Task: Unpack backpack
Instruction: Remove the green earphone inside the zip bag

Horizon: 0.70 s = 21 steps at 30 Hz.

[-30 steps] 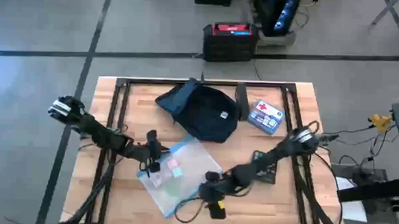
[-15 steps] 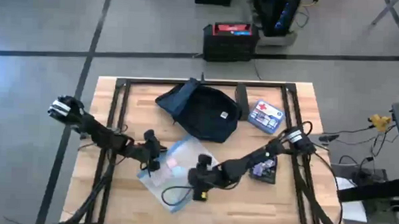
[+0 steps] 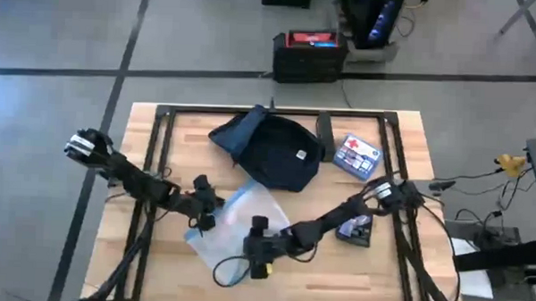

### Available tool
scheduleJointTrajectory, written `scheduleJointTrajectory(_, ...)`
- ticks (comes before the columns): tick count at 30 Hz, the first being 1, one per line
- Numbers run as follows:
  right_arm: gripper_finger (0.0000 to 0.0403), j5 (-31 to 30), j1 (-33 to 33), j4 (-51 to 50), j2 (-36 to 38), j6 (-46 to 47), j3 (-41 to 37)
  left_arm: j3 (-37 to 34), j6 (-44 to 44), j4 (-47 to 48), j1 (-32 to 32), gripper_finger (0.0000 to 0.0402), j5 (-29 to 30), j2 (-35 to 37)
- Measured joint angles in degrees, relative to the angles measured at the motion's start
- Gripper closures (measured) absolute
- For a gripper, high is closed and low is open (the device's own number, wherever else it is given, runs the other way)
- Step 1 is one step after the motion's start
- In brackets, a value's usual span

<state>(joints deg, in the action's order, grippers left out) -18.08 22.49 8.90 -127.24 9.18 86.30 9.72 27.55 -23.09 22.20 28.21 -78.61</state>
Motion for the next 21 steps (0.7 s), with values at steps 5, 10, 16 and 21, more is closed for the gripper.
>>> scheduleJointTrajectory(5, 0.01, 0.1, -0.1, 2.7, -1.3, -1.5, 0.0, 0.0, 0.0, -0.1, -0.1, 0.0377, -0.1, 0.0)
scheduleJointTrajectory(10, 0.0068, 1.4, 0.0, 3.6, -4.2, -5.2, 0.3, 0.0, 0.0, -0.3, -0.3, 0.0377, 0.4, 0.0)
scheduleJointTrajectory(16, 0.0084, 2.2, -0.3, 3.8, -7.3, -4.4, 3.1, -0.1, -0.6, -0.4, -0.3, 0.0377, 0.8, -0.1)
scheduleJointTrajectory(21, 0.0158, 1.4, -0.8, -4.5, -7.2, -1.8, 5.7, -0.1, -0.9, -0.4, -0.3, 0.0377, 0.9, -0.1)
